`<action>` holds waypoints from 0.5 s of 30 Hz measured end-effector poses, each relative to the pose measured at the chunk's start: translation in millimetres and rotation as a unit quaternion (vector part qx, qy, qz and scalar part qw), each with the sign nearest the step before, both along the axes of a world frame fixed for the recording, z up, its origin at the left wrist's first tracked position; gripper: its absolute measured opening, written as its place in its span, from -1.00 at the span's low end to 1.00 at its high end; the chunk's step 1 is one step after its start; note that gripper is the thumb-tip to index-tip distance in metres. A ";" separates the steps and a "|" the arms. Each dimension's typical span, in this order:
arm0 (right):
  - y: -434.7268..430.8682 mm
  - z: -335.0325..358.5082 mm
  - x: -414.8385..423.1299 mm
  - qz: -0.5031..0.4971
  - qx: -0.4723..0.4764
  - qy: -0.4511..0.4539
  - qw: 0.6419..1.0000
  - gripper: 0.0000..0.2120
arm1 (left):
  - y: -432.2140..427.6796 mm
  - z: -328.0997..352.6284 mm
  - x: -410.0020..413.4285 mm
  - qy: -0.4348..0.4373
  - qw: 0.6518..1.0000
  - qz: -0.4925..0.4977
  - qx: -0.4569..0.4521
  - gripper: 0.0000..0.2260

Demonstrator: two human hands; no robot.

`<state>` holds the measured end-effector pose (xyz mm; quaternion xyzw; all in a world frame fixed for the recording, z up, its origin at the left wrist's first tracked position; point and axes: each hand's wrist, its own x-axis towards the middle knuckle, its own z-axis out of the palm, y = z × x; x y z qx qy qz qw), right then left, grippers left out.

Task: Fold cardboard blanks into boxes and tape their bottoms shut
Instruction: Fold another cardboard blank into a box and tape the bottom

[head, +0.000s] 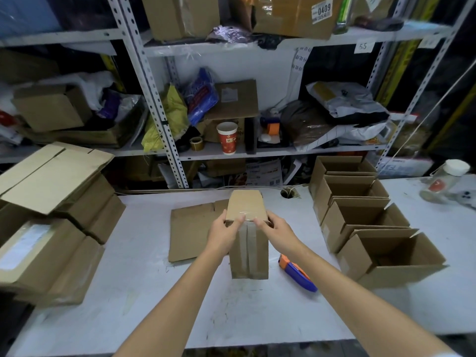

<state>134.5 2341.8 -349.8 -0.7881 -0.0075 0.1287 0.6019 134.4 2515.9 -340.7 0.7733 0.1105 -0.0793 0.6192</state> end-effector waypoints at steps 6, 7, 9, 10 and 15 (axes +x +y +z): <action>2.3 -0.4 -3.0 -0.025 0.007 0.011 1.000 -0.60 | 1.8 -2.5 1.5 0.000 1.000 0.014 0.004 -0.76; 2.8 -0.1 -1.4 -0.043 0.012 0.020 0.999 -0.64 | 0.2 -1.1 0.6 0.001 1.000 0.012 0.001 -0.77; 4.1 -0.4 2.6 -0.081 0.013 0.033 0.996 -0.75 | -1.9 -1.8 -0.7 -0.008 1.000 -0.002 0.005 -0.77; 4.6 -0.1 4.5 -0.094 0.011 0.037 0.995 -0.79 | -3.0 -2.1 -1.3 -0.017 1.000 -0.009 0.009 -0.75; 4.8 1.3 4.8 -0.088 0.016 0.050 0.995 -0.75 | -0.5 0.5 -2.3 -0.029 0.999 -0.025 0.017 -0.63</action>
